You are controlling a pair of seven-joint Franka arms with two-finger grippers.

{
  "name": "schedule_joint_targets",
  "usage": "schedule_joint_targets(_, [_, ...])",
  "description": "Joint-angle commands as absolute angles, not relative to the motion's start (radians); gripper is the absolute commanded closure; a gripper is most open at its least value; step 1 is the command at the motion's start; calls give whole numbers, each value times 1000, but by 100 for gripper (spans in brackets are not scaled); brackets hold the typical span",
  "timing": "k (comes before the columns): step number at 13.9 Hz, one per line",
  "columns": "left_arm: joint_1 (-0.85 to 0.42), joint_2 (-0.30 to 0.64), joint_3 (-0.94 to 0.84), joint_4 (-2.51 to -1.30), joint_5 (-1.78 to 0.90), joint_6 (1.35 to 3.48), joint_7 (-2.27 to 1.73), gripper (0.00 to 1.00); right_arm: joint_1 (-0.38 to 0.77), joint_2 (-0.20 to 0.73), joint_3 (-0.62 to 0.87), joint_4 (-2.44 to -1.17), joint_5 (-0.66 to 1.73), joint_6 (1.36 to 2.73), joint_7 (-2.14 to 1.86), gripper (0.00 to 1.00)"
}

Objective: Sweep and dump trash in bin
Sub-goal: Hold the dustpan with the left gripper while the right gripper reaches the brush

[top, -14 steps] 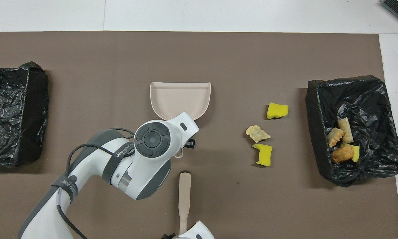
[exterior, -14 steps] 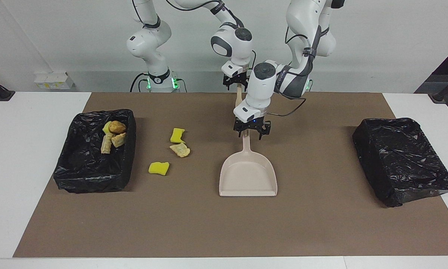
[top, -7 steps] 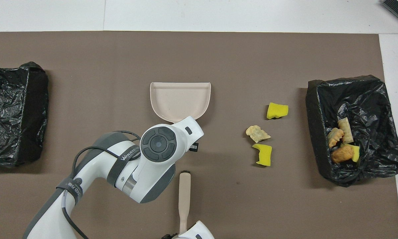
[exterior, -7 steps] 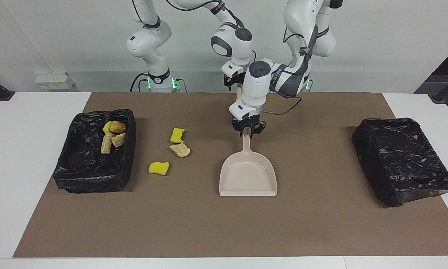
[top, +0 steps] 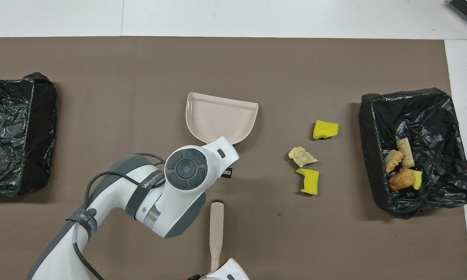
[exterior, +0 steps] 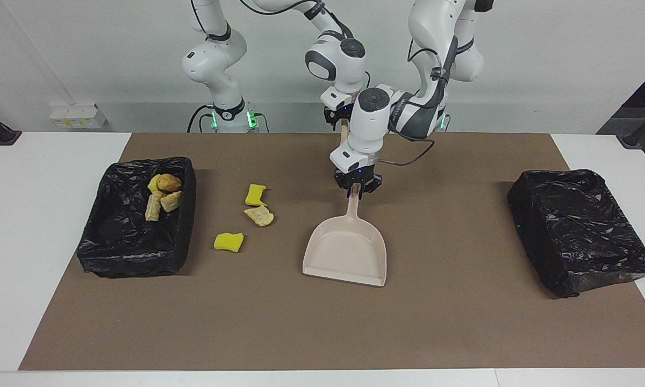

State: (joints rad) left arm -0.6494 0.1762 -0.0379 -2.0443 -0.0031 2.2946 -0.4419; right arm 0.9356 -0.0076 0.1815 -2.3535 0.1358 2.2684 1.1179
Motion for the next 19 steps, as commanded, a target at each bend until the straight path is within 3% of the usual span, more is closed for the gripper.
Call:
schedule_joint_targets(1, [-670,164,-23,-2060,14,2281,-445,94,930,9,179,-2312,109,2206,1124,47])
schedule_joint_targets(3, [-670,164,-23,-2060,14,2281,-446,100,927,18,179,-2295,92,2189,1124,52])
schedule_joint_targets(8, [-670,161,-21,-2059,25,2264,-446,100,925,29,179,-2272,92,2189,1126,61])
schedule_joint_targets(9, [-673,160,-21,-2059,38,2254,-448,100,925,37,178,-2260,91,2184,1124,67])
schedule_joint_targets(12, [-675,153,-21,-2054,49,2226,-451,100,927,35,179,-2258,87,2184,1124,100])
schedule_joint_targets(19, [-663,124,-18,-2034,52,2141,-454,100,895,15,176,-2226,58,2145,979,100])
